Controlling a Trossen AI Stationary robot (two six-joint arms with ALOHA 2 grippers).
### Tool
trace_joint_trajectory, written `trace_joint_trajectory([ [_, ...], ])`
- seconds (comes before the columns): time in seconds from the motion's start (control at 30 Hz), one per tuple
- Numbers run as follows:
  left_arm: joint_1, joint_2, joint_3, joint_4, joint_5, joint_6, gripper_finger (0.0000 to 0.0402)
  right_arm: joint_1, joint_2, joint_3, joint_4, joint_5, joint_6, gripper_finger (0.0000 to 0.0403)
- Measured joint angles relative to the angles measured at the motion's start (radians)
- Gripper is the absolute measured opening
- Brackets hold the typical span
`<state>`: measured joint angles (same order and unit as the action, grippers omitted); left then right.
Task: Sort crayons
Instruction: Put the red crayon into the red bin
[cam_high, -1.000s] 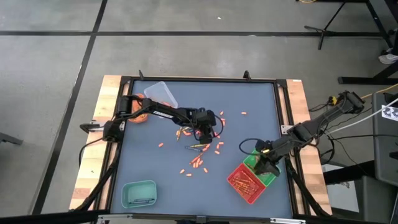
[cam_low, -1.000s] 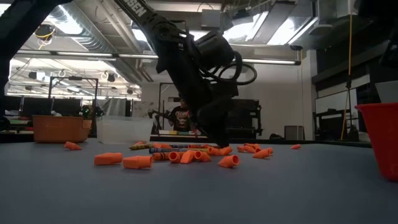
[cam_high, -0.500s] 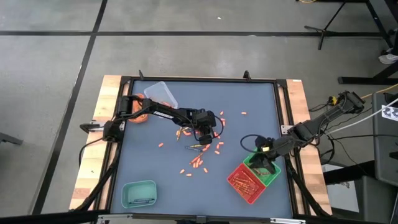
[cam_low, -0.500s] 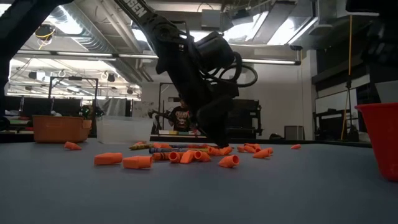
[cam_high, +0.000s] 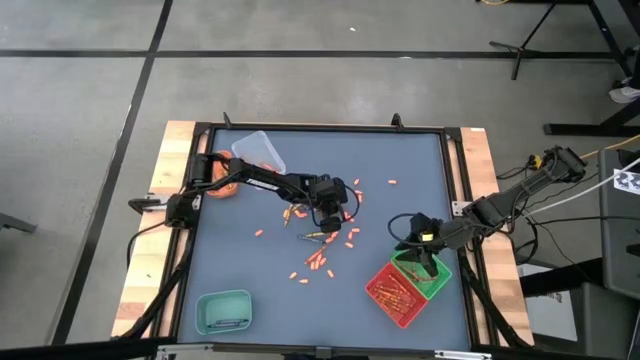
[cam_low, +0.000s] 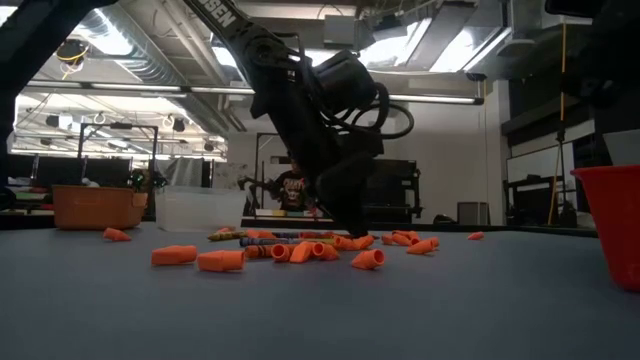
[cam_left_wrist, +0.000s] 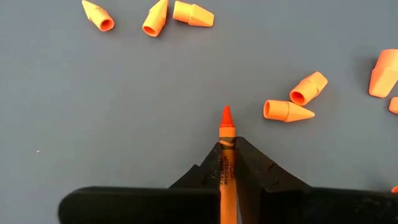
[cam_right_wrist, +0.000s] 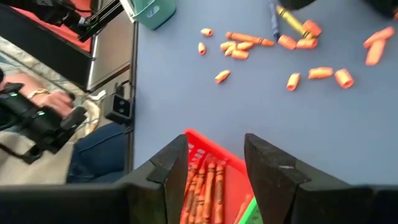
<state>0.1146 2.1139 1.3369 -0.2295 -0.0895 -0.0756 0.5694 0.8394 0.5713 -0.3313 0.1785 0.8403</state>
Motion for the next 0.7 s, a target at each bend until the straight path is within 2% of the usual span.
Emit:
trace_joint_trajectory([
  [0.33, 0.0, -0.001, -0.001, 0.017, 0.001, -0.038, 0.0008, 0.0, 0.0, 0.0, 0.0, 0.123, -0.041, 0.0154],
  [0.7, -0.012, 0.004, 0.012, 0.078, 0.006, -0.057, 0.0007, 0.0, 0.0, 0.0, -0.015, 0.128, -0.042, 0.0154],
])
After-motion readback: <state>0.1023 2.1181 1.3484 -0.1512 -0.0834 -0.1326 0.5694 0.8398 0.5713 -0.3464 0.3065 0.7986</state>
